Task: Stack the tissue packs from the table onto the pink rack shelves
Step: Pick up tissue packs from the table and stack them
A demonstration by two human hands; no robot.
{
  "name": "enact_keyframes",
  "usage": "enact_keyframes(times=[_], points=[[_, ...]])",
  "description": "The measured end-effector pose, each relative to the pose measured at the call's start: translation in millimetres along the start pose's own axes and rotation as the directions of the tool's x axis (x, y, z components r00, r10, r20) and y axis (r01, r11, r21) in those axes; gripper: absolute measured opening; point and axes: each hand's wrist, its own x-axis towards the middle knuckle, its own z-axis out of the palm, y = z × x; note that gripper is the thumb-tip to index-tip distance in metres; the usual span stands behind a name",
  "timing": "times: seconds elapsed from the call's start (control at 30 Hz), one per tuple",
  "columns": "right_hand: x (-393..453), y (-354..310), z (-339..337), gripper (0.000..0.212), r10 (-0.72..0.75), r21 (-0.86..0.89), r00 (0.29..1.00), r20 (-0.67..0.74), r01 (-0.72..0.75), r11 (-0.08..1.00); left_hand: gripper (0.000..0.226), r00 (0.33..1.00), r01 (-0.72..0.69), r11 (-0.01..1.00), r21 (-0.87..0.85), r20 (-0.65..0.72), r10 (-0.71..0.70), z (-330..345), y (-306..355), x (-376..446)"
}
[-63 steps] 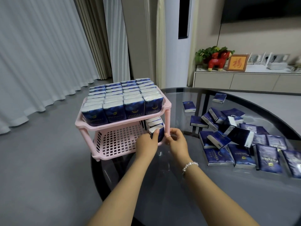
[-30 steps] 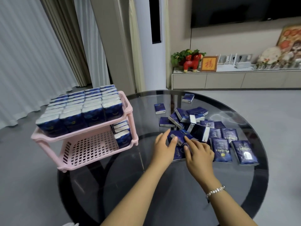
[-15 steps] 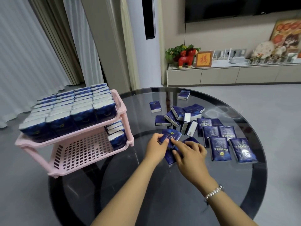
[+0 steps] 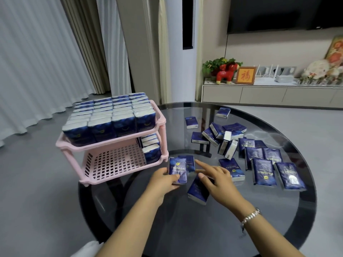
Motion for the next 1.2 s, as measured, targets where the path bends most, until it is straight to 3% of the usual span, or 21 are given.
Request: enact_keyframes(times=[0.17, 0.3, 0.47, 0.67, 0.77, 0.87, 1.0, 1.1, 1.2], points=[[24, -6, 0, 0.043, 0.098, -0.022, 0.993, -0.07, -0.099, 0.995, 0.023, 0.999, 0.03, 0.989, -0.145, -0.01, -0.032, -18, 0, -3], [60, -5, 4, 0.061, 0.181, -0.089, 0.976, 0.117, -0.171, 0.981, 0.015, 0.999, 0.044, 0.975, -0.218, -0.001, -0.045, -20, 1, -4], [82, -16, 7, 0.075, 0.274, -0.155, 0.895, 0.352, -0.233, 0.96, 0.022, 1.0, 0.007, 0.957, -0.29, -0.009, -0.01, -23, 2, -1], [90, -21, 4, 0.065, 0.339, -0.124, 0.878, 0.339, -0.315, 0.941, 0.026, 0.999, -0.024, 0.963, -0.268, 0.018, 0.03, -24, 5, 1], [83, -27, 2, 0.059, 0.289, -0.008, 0.919, 0.269, -0.298, 0.954, 0.029, 0.999, -0.046, 0.96, -0.277, -0.01, 0.046, -24, 5, -1], [71, -33, -4, 0.051, 0.27, 0.18, 0.956, 0.11, -0.287, 0.941, 0.032, 0.995, -0.092, 0.95, -0.299, -0.056, 0.079, -24, 7, -3], [54, -41, -10, 0.019, 0.403, 0.49, 0.907, -0.12, -0.298, 0.819, 0.03, 0.995, -0.093, 0.938, -0.335, -0.059, 0.078, -22, 8, -9], [42, -50, -11, 0.016, 0.5, 0.682, 0.86, -0.107, -0.302, 0.666, 0.026, 0.996, -0.088, 0.927, -0.365, -0.046, 0.076, -20, 7, -12], [33, -60, -6, 0.014, 0.508, 0.755, 0.858, -0.083, -0.278, 0.594, 0.028, 0.994, -0.097, 0.903, -0.418, -0.003, 0.105, -16, 9, -17]])
